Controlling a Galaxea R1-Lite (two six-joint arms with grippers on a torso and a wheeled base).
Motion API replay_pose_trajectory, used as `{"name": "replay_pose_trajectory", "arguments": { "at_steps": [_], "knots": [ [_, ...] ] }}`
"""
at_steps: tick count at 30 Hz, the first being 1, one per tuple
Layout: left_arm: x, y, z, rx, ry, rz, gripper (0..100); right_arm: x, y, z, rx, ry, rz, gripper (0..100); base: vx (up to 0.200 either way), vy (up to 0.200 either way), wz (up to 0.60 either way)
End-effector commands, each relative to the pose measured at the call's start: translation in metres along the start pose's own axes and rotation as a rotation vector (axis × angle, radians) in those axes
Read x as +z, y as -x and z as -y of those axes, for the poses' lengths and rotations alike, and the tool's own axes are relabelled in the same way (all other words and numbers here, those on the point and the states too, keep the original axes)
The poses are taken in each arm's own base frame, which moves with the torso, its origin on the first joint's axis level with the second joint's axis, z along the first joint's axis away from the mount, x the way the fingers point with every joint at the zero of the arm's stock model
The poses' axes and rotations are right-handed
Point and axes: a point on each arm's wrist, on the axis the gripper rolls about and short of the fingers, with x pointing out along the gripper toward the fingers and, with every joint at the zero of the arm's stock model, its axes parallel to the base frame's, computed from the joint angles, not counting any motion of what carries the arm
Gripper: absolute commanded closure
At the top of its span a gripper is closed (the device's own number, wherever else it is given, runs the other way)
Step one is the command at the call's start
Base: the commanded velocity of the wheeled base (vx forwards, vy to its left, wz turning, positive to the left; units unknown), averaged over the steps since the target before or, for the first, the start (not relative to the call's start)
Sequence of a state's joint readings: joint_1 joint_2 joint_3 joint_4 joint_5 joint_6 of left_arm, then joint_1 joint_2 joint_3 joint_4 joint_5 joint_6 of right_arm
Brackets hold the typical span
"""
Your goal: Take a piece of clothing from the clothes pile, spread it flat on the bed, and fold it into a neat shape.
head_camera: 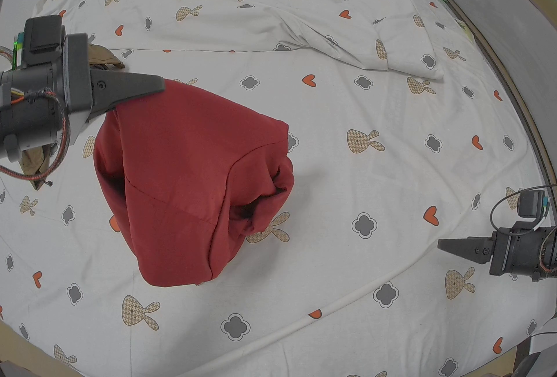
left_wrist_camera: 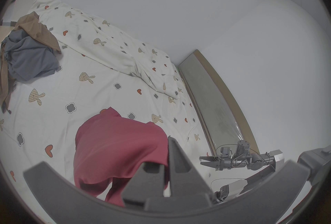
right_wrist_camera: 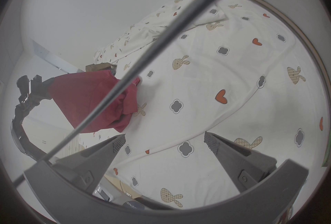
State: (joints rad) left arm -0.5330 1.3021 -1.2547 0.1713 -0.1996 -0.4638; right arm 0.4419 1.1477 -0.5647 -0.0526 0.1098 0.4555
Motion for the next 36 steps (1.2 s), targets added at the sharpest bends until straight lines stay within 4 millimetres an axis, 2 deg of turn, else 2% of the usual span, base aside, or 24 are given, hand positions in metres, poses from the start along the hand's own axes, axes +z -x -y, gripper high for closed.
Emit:
{"name": "replay_pose_trajectory", "arguments": {
  "at_steps": [1, 4, 5, 6, 8, 9, 13, 14, 15, 19, 24, 28, 32, 36],
  "knots": [
    [-0.005, 0.003, -0.002, 0.002, -0.001, -0.006, 100, -0.002, -0.007, -0.006, 0.026, 0.002, -0.038, 0, 0.000, 0.000, 0.00],
    [-0.007, -0.001, -0.004, 0.014, -0.001, -0.012, 100, 0.007, -0.009, -0.014, 0.064, -0.014, -0.010, 0, 0.000, 0.000, 0.00],
    [-0.007, -0.001, -0.004, 0.014, -0.001, -0.012, 0, 0.007, -0.009, -0.014, 0.064, -0.014, -0.010, 0, 0.000, 0.000, 0.00],
    [-0.005, -0.004, -0.009, 0.031, 0.005, -0.011, 0, 0.016, -0.024, -0.017, 0.065, -0.016, -0.012, 0, 0.000, 0.000, 0.00],
    [-0.004, -0.006, -0.013, 0.048, 0.011, -0.012, 0, 0.018, -0.042, -0.018, 0.053, -0.008, -0.033, 0, 0.000, 0.000, 0.00],
    [-0.004, -0.006, -0.013, 0.048, 0.011, -0.012, 0, 0.018, -0.042, -0.018, 0.053, -0.008, -0.033, 0, 0.000, 0.000, 0.00],
    [-0.005, -0.015, -0.034, 0.127, 0.025, -0.009, 0, 0.024, -0.103, -0.018, 0.053, -0.007, -0.042, 0, 0.000, 0.000, 0.00],
    [-0.005, -0.015, -0.034, 0.127, 0.025, -0.009, 0, 0.024, -0.103, -0.018, 0.053, -0.007, -0.042, 0, 0.000, 0.000, 0.00],
    [-0.010, -0.017, -0.049, 0.176, -0.007, -0.005, 0, 0.026, -0.126, -0.020, 0.070, -0.001, -0.028, 0, 0.000, 0.000, 0.00],
    [-0.025, -0.005, -0.074, 0.264, -0.085, 0.012, 0, 0.025, -0.168, -0.031, 0.120, 0.020, -0.019, 0, 0.000, 0.000, 0.00],
    [-0.029, 0.011, -0.084, 0.383, -0.159, 0.064, 0, 0.025, -0.207, -0.052, 0.168, 0.044, -0.029, 0, 0.000, 0.000, 0.00],
    [-0.026, 0.022, -0.080, 0.447, -0.181, 0.119, 0, 0.030, -0.226, -0.068, 0.207, 0.052, -0.014, 0, 0.000, 0.000, 0.00],
    [-0.026, 0.037, -0.070, 0.435, -0.196, 0.160, 0, 0.039, -0.229, -0.081, 0.242, 0.058, 0.018, 0, 0.000, 0.000, 0.00],
    [-0.026, 0.043, -0.067, 0.430, -0.201, 0.177, 0, 0.042, -0.232, -0.087, 0.259, 0.058, 0.031, 0, 0.000, 0.000, 0.00]
  ]
}}
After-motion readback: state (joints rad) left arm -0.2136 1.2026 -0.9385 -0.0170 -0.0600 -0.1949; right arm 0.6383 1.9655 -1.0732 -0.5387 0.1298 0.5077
